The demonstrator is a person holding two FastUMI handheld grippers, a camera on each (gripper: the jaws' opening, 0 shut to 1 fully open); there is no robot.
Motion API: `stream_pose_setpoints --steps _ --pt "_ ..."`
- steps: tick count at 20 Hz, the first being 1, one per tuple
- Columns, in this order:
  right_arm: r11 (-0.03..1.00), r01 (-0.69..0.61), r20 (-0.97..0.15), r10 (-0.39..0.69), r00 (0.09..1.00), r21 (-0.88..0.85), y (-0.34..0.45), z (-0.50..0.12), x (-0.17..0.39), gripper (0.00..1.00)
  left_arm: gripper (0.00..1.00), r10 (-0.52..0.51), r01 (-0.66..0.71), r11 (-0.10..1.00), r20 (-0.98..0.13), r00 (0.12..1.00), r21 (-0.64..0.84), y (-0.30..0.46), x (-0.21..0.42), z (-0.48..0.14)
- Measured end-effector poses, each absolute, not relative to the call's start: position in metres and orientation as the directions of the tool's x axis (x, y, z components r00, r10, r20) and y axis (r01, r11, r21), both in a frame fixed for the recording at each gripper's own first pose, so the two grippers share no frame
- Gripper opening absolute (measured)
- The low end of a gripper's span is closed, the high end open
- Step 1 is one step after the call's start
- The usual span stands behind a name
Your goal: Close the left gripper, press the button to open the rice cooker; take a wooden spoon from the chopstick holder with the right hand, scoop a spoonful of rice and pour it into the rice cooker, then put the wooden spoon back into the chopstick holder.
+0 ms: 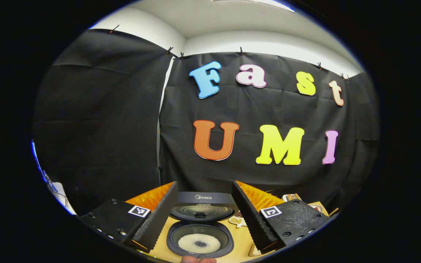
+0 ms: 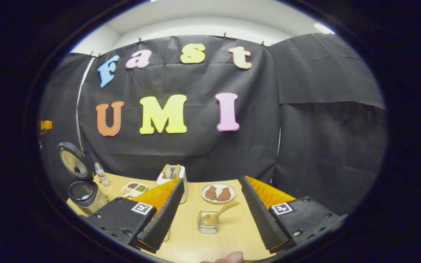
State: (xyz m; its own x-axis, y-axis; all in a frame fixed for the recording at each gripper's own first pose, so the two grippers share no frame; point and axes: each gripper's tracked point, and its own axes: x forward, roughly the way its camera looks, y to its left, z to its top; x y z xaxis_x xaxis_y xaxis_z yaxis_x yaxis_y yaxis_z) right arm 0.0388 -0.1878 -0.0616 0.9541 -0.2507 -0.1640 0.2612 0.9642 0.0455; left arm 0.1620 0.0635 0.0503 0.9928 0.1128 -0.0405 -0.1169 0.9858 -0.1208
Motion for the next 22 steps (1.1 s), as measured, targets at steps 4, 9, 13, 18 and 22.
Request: stream_pose_setpoints --steps 4,9,13,18,22 --pt "0.939 0.341 -0.19 -0.33 0.925 0.03 -0.201 -0.075 -0.003 1.0 0.94 0.117 -0.126 0.985 -0.075 0.99 -0.121 0.076 0.2 0.037" --pt "0.91 0.414 -0.226 -0.402 0.888 0.007 -0.213 -0.087 -0.045 1.0 0.94 0.089 -0.099 0.993 -0.146 0.985 -0.063 0.078 0.243 0.007" --pt "0.887 0.461 -0.235 -0.447 0.863 0.007 -0.219 -0.088 -0.066 1.0 0.94 0.066 -0.074 0.997 -0.223 0.973 -0.026 0.078 0.265 -0.019" --pt "0.892 0.451 -0.238 -0.435 0.868 0.014 -0.207 -0.087 -0.064 1.0 0.97 0.031 -0.061 0.995 -0.328 0.944 -0.082 0.074 0.265 -0.036" --pt "0.92 0.391 -0.219 -0.378 0.9 0.017 -0.187 -0.078 -0.047 1.0 0.97 -0.001 -0.047 0.993 -0.417 0.909 -0.106 0.064 0.236 -0.053"
